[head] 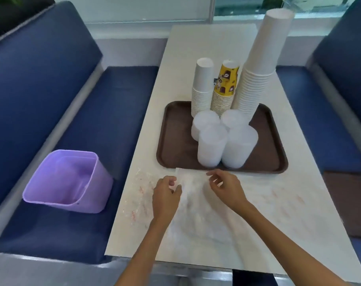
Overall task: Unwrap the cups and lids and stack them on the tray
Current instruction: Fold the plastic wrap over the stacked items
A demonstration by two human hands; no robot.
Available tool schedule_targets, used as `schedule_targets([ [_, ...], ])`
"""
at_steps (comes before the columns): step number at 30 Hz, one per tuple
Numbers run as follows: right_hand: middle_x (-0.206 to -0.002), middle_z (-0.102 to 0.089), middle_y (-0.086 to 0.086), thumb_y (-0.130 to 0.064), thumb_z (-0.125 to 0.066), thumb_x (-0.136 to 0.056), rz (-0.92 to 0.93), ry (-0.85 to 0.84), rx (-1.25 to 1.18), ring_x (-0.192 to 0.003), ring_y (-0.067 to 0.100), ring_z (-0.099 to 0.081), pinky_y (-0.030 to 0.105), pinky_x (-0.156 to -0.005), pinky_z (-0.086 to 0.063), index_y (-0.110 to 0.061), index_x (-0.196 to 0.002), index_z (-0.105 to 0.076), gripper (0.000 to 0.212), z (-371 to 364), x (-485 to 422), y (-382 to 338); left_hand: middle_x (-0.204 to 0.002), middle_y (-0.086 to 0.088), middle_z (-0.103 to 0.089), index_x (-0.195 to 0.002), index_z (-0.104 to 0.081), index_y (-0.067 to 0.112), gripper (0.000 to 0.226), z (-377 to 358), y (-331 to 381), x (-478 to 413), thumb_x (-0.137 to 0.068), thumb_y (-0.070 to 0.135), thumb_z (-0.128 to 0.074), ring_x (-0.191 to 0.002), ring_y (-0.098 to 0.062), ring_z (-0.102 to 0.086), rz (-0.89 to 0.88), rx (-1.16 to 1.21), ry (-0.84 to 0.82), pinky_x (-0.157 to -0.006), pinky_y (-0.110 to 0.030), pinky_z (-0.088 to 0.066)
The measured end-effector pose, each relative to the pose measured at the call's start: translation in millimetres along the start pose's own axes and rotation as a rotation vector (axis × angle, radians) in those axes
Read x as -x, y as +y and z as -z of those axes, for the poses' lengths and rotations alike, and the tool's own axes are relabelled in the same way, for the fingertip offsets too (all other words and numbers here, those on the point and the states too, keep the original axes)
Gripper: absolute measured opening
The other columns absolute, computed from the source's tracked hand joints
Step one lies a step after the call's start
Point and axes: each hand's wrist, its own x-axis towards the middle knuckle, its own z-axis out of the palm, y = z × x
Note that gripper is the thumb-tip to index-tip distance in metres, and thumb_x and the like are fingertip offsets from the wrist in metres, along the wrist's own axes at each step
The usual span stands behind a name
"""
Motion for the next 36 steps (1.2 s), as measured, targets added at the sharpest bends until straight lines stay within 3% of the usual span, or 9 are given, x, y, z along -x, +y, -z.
schedule_targets([
  [5,-0.092,-0.064,-0.006,-0.011,-0.058,-0.089,-0.053,-0.023,0.049,-0.078,0.009,-0.055,0.019,-0.072,-0.041,-0.018,-0.108,-0.067,0.022,8.0,13.0,16.6,-0.128,-0.005,-0.049,-0.134,-0.045,0.013,0.061,-19.9,2.5,-4.1,-0.083,0.037,-0.07,-0.115,-0.023,-0.051,0.04,-0.155,0.031,-0.086,-0.035,-0.047],
  [11,-0.089,-0.067,-0.004,-0.007,-0.059,-0.086,-0.074,-0.005,-0.009,-0.079,0.012,-0.06,0.022,-0.075,-0.046,-0.016,-0.106,-0.068,0.024,12.5,13.0,22.4,-0.077,0.006,-0.056,-0.097,-0.062,0.014,0.015,-24.7,15.4,-11.1,-0.086,0.021,-0.069,-0.091,-0.025,-0.058,0.021,-0.06,0.116,-0.078,-0.037,-0.051],
  [13,-0.088,-0.064,-0.006,-0.008,-0.061,-0.086,-0.077,-0.005,-0.022,-0.076,0.009,-0.059,0.019,-0.072,-0.045,-0.017,-0.109,-0.067,0.026,15.0,12.1,24.7,-0.074,0.01,-0.054,-0.084,-0.06,0.02,0.008,-24.4,21.1,-7.6,-0.087,0.018,-0.067,-0.087,-0.022,-0.057,-0.046,-0.027,0.146,-0.078,-0.037,-0.049],
  [17,-0.107,-0.057,-0.004,-0.02,-0.069,-0.085,0.057,0.035,0.055,-0.082,0.005,-0.052,0.01,-0.064,-0.037,-0.021,-0.124,-0.058,0.04,20.4,14.6,28.7,-0.09,0.011,-0.061,-0.083,-0.063,0.025,0.009,-20.7,21.5,3.5,-0.087,0.018,-0.068,-0.088,-0.012,-0.053,-0.263,-0.009,0.201,-0.082,-0.029,-0.041],
  [23,-0.126,-0.052,0.001,-0.042,-0.079,-0.072,0.31,0.058,0.154,-0.11,0.017,-0.047,0.031,-0.088,-0.043,-0.024,-0.135,-0.048,0.073,45.2,7.7,12.4,-0.092,0.024,-0.062,-0.089,-0.063,0.031,0.023,8.2,40.7,22.5,-0.085,0.009,-0.067,-0.094,0.005,-0.057,-0.562,0.153,0.043,-0.078,-0.004,-0.042],
  [26,-0.111,-0.064,-0.008,-0.048,-0.077,-0.071,0.37,-0.004,0.143,-0.102,0.009,-0.056,0.028,-0.09,-0.043,-0.021,-0.119,-0.064,0.057,62.5,0.3,1.3,-0.082,0.018,-0.068,-0.086,-0.063,0.029,0.021,27.6,65.6,26.2,-0.087,0.008,-0.064,-0.087,0.003,-0.061,-0.562,0.209,-0.062,-0.077,-0.005,-0.043],
  [31,-0.08,-0.073,-0.008,-0.015,-0.08,-0.076,0.205,-0.259,-0.231,-0.077,0.007,-0.068,0.023,-0.076,-0.052,-0.023,-0.076,-0.072,0.011,99.1,2.6,-19.2,-0.075,0.002,-0.069,-0.092,-0.061,0.012,0.008,60.5,114.4,17.6,-0.094,0.011,-0.053,-0.07,0.003,-0.063,-0.496,0.333,-0.21,-0.069,-0.006,-0.043],
  [34,-0.073,-0.073,0.001,-0.001,-0.071,-0.08,0.167,-0.406,-0.464,-0.067,0.013,-0.069,0.02,-0.071,-0.053,-0.006,-0.076,-0.071,0.006,123.4,7.4,-35.6,-0.083,0.006,-0.069,-0.109,-0.061,0.022,0.03,78.7,128.7,3.3,-0.096,0.039,-0.04,-0.073,0.001,-0.064,-0.352,0.384,-0.277,-0.07,-0.013,-0.049],
  [36,-0.072,-0.073,0.003,-0.005,-0.07,-0.078,0.143,-0.407,-0.55,-0.067,0.016,-0.069,0.021,-0.073,-0.053,-0.004,-0.077,-0.07,0.001,136.5,8.2,-41.3,-0.097,0.001,-0.073,-0.12,-0.056,0.028,0.055,87.3,124.6,-6.7,-0.091,0.059,-0.022,-0.091,-0.01,-0.069,-0.186,0.527,-0.399,-0.08,-0.025,-0.053],
])
